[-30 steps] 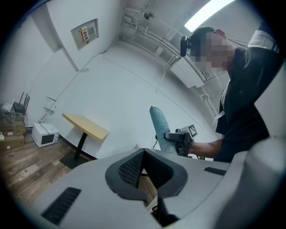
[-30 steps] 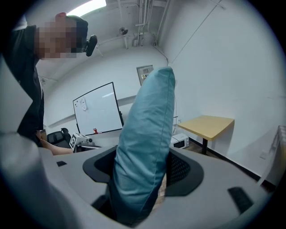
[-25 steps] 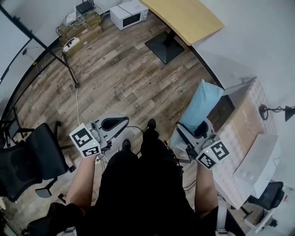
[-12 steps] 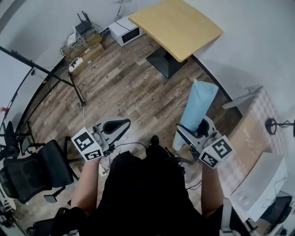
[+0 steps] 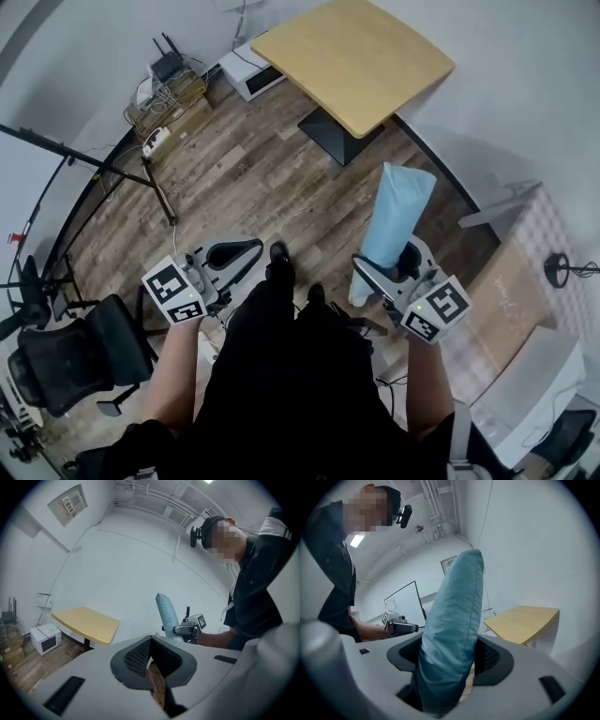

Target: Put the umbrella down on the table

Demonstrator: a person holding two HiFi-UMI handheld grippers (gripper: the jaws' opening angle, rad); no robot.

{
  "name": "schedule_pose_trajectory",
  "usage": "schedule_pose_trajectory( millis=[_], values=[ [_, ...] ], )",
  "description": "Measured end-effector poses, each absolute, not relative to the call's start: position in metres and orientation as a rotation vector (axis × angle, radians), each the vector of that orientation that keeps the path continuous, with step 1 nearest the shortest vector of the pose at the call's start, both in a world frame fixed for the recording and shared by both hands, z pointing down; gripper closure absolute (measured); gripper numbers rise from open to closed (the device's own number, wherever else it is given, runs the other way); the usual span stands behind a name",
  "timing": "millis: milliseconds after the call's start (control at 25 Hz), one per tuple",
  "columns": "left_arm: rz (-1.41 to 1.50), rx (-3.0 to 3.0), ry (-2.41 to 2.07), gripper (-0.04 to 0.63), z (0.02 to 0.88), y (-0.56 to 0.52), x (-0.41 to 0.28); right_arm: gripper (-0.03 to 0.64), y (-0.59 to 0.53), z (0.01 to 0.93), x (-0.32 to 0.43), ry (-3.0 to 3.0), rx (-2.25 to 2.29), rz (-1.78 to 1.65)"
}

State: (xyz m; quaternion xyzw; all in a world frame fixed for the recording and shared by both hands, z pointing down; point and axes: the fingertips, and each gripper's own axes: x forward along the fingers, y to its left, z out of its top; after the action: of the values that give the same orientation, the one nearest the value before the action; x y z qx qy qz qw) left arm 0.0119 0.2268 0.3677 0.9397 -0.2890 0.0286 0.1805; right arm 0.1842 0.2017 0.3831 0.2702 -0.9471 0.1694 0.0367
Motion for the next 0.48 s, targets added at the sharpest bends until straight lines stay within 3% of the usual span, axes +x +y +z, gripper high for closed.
schedule_pose_trajectory(
  millis=[480],
  values=[
    [-0.023,2.679,-0.781,0.584,0.367,0.106,-0.017,0.301,0.090,0.378,0.162,-2.823,0.866,0.504]
  ],
)
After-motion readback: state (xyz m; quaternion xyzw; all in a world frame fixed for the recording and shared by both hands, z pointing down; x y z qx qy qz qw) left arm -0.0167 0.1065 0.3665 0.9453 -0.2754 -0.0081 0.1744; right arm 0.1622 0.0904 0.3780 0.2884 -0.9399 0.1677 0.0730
